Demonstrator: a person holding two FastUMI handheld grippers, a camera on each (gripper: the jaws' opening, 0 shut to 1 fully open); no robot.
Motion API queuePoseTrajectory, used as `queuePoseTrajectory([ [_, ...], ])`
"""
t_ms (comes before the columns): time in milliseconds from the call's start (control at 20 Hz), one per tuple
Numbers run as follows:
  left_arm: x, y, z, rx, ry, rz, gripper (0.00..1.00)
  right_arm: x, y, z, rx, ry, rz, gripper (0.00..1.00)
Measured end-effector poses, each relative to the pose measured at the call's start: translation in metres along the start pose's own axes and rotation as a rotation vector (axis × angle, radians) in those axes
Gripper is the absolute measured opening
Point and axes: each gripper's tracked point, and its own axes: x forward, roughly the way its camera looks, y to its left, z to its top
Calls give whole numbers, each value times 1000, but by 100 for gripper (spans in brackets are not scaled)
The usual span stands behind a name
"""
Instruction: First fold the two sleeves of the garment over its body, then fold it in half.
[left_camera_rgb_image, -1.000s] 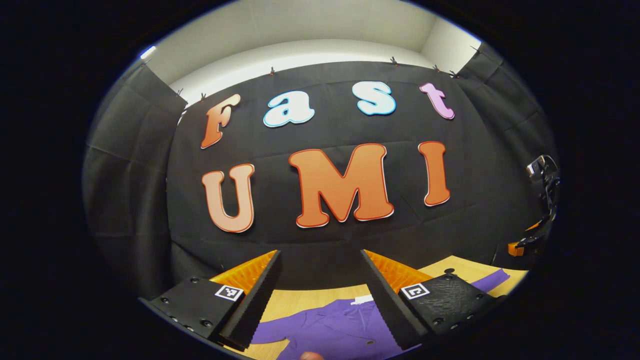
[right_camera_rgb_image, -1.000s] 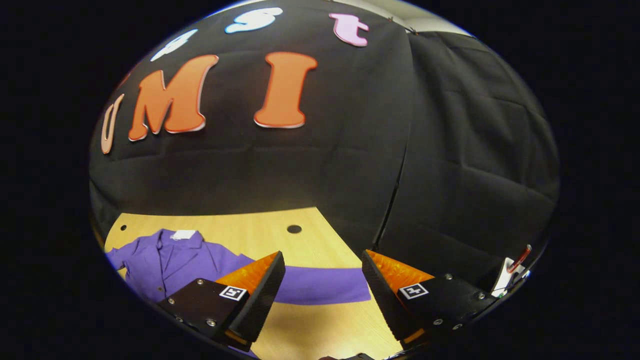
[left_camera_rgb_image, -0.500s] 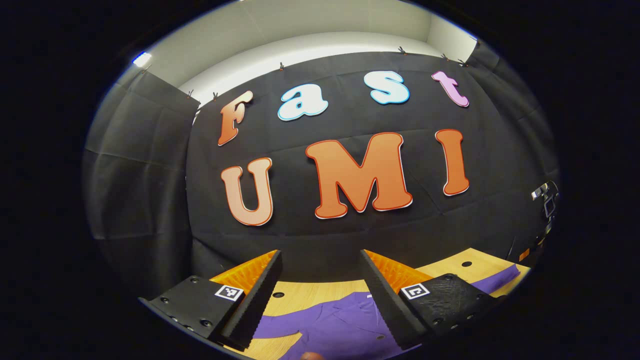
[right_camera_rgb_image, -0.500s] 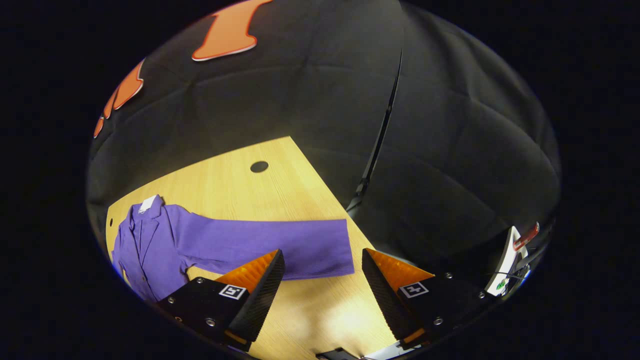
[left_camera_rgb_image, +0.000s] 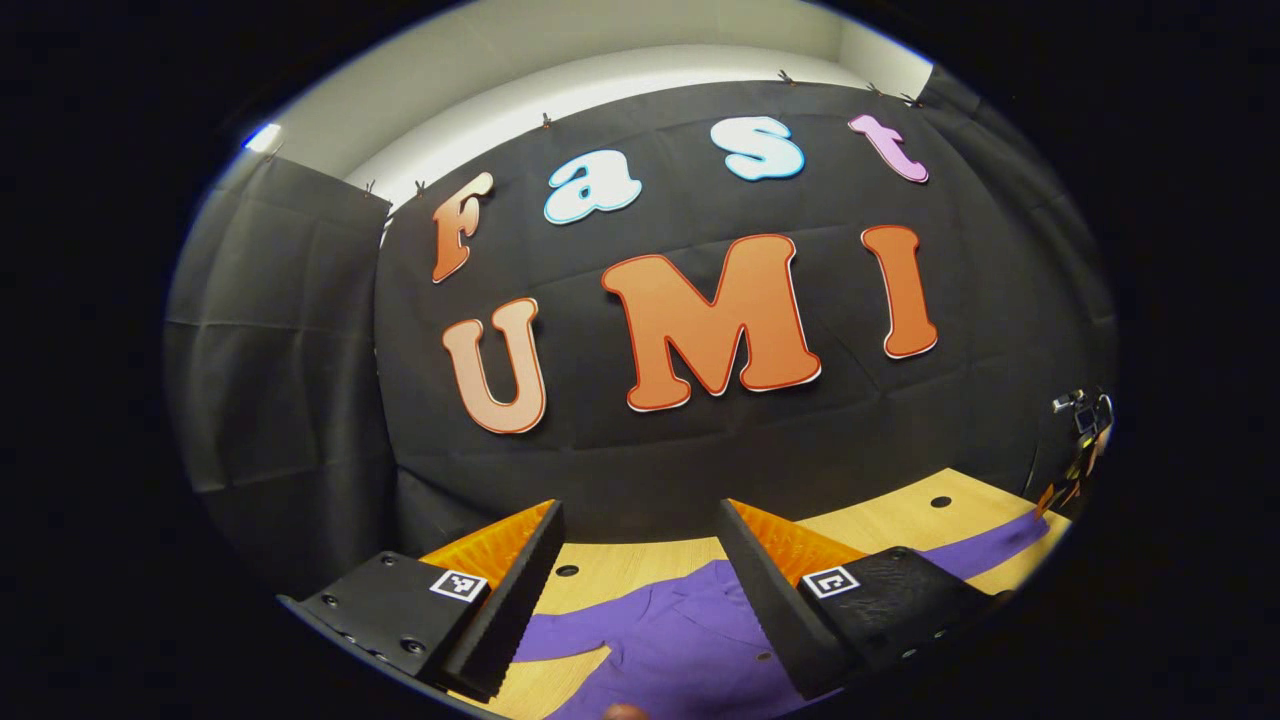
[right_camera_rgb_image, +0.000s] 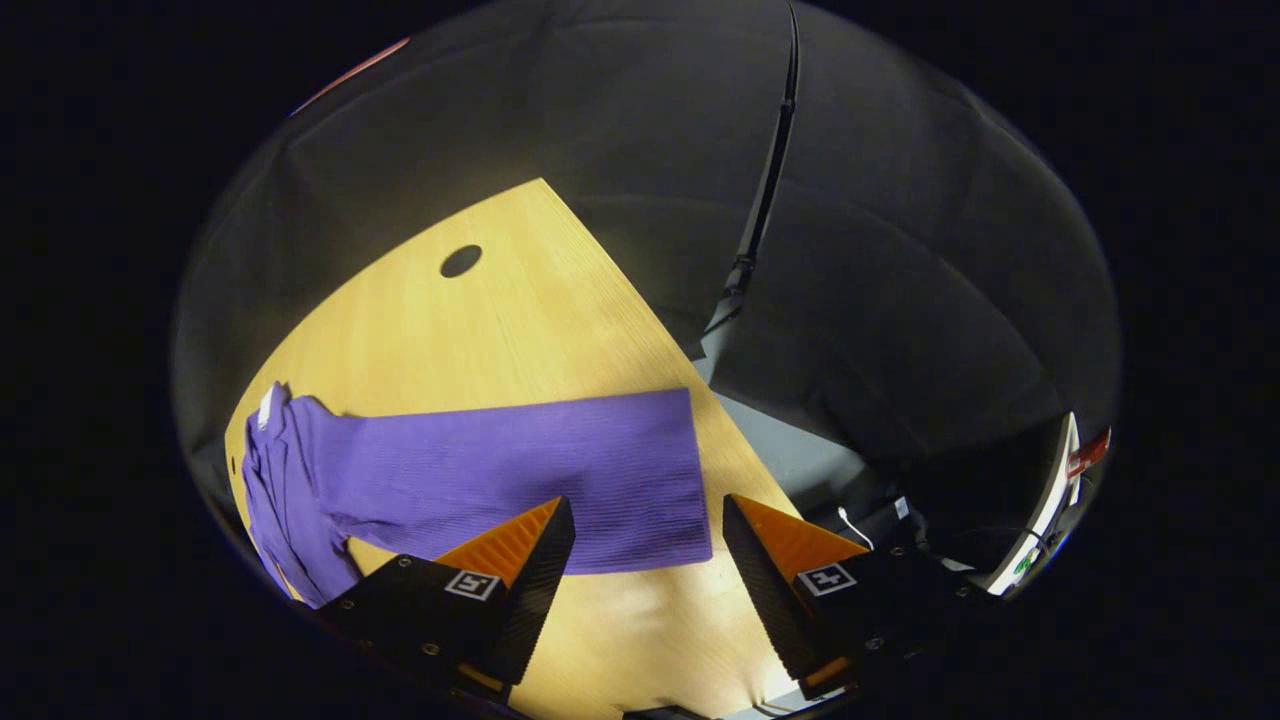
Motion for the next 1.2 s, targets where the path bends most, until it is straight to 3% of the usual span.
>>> queuePoseTrajectory([
  [400,-1,-6,-4,34,35,9,98,32,3,-11,43,75,-5,80],
  [600,-2,-13,-10,52,58,-3,100,37,-4,-11,55,82,-18,65],
  [750,1,-13,-12,51,61,-11,100,39,-2,-11,55,48,-7,25],
  [850,3,-14,-16,43,65,-26,100,35,4,-14,54,54,10,6],
  [1200,14,13,-24,12,39,-84,100,-42,72,16,14,-89,114,3],
])
